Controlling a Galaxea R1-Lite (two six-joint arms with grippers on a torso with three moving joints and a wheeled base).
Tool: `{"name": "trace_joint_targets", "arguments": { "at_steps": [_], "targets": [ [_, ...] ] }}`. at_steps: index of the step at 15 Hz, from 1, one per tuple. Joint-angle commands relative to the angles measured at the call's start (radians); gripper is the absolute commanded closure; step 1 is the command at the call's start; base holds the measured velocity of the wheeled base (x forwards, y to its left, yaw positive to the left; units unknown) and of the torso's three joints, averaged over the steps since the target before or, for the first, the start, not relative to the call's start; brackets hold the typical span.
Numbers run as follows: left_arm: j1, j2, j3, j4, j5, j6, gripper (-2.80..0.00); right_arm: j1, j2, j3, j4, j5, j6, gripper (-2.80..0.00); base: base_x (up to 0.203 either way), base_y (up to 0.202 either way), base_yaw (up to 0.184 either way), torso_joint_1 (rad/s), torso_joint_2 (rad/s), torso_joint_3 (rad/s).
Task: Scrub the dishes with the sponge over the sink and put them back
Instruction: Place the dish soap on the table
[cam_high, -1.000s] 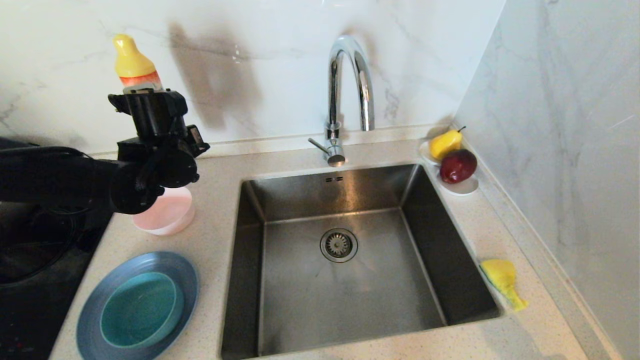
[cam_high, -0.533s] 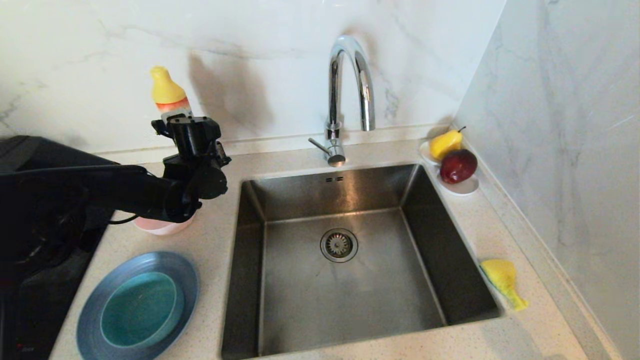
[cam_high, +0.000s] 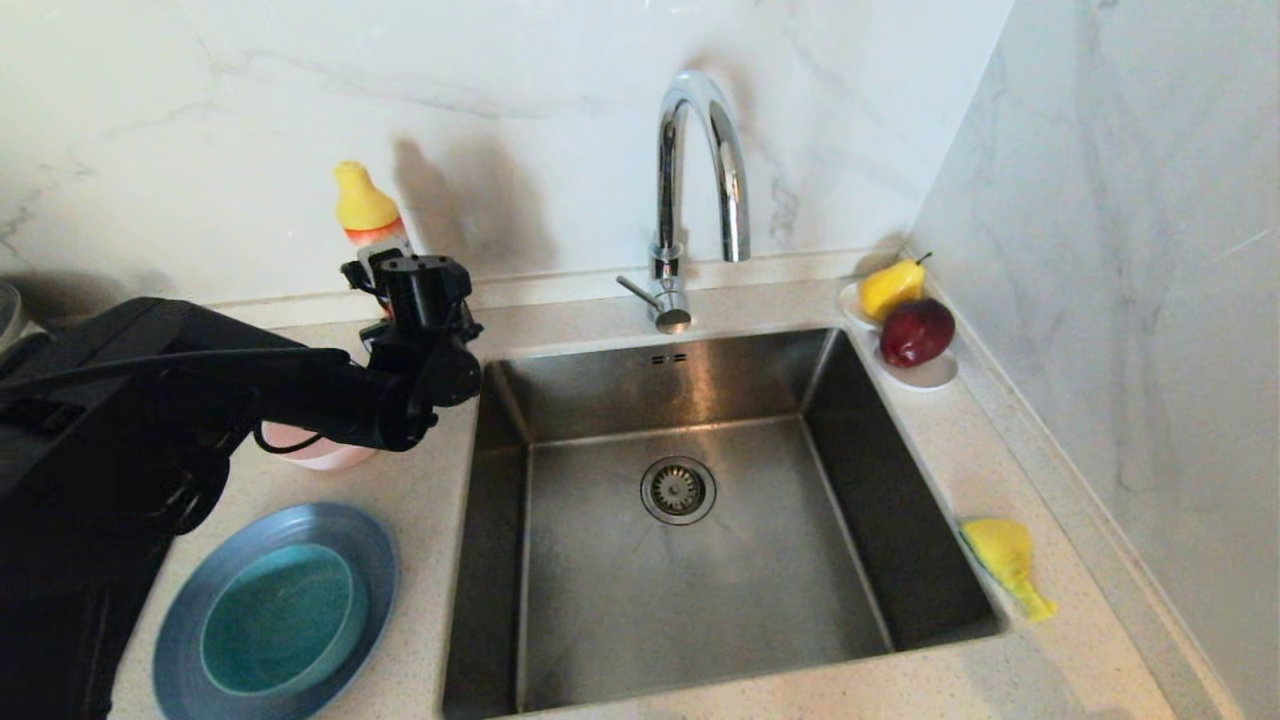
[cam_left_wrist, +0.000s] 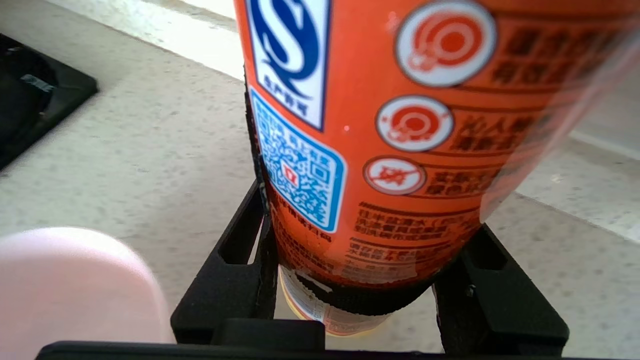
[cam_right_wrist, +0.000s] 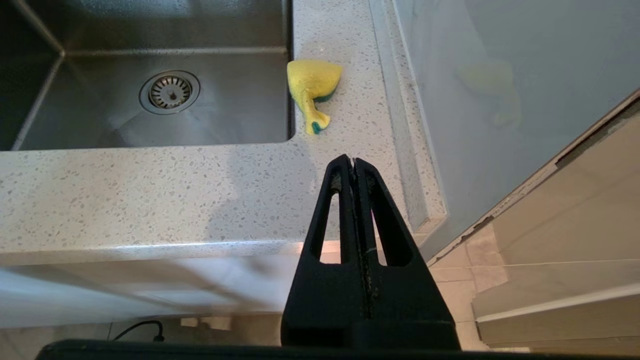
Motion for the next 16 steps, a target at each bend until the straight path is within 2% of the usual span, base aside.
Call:
{"name": "trace_joint_targets", "arguments": {
  "at_steps": [1,16],
  "targets": [
    [0.003,0.037,-0.033,-0.007,0.009,-0.001,0.0,0.001,0.0,0.0,-0.001,0.001,0.0,0.0,0.0,0.0,0.0,0.0,0.0,0.0],
    [0.03,0.056,-0.037,-0.03,0.017,-0.004,0.0,0.001,0.0,0.0,-0.001,0.001,0.0,0.0,0.0,0.0,0.0,0.0,0.0,0.0]
  ]
}}
